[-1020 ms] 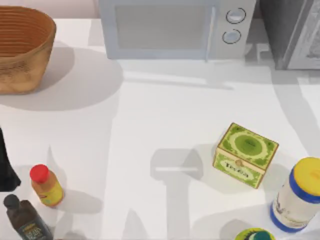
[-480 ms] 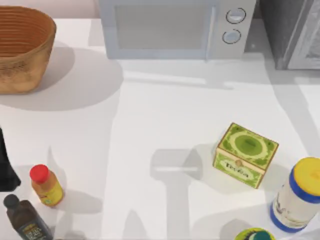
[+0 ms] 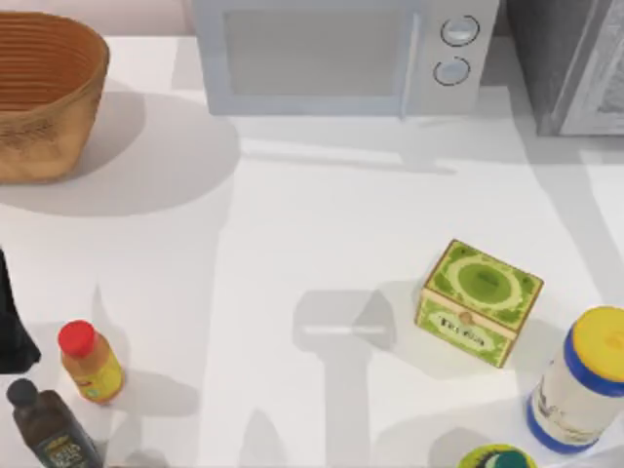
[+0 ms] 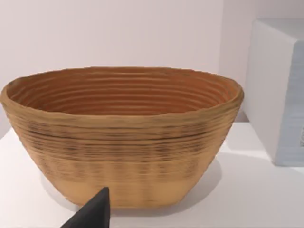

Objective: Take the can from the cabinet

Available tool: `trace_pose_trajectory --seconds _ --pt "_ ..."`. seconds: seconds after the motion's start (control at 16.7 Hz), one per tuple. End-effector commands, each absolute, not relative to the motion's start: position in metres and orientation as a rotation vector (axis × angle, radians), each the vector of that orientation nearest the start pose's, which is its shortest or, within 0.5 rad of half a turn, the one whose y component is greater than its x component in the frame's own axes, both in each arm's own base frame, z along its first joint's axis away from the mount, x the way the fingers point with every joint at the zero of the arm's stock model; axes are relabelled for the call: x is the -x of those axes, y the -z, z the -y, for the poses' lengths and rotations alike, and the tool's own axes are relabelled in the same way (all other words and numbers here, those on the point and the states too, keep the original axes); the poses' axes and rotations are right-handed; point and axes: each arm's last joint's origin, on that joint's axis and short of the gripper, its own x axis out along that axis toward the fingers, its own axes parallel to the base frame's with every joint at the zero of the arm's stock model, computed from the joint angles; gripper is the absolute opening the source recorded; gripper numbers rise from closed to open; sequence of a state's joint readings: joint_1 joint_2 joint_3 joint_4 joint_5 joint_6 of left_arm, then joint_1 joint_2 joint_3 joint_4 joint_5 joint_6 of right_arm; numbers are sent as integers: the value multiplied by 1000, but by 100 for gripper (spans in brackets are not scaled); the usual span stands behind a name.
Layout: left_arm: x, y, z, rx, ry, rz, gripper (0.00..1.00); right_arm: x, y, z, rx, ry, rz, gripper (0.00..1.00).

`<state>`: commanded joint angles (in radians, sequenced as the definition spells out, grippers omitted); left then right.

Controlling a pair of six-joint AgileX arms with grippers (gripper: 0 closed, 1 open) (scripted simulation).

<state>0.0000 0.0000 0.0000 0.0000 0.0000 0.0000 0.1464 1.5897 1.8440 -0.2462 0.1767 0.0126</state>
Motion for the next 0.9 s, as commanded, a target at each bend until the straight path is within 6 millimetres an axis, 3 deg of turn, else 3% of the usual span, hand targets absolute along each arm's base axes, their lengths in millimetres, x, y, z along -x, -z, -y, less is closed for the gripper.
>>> trace_pose_trajectory --seconds 0.18,0.48,0.9 --pt "-106 -160 1 0 0 0 100 -373 -483 -51 2 14 11 100" --pt "-106 -160 1 0 0 0 100 -377 -483 -50 2 14 11 100" --pt "-106 -160 1 0 0 0 100 -377 -483 -50 2 14 11 47"
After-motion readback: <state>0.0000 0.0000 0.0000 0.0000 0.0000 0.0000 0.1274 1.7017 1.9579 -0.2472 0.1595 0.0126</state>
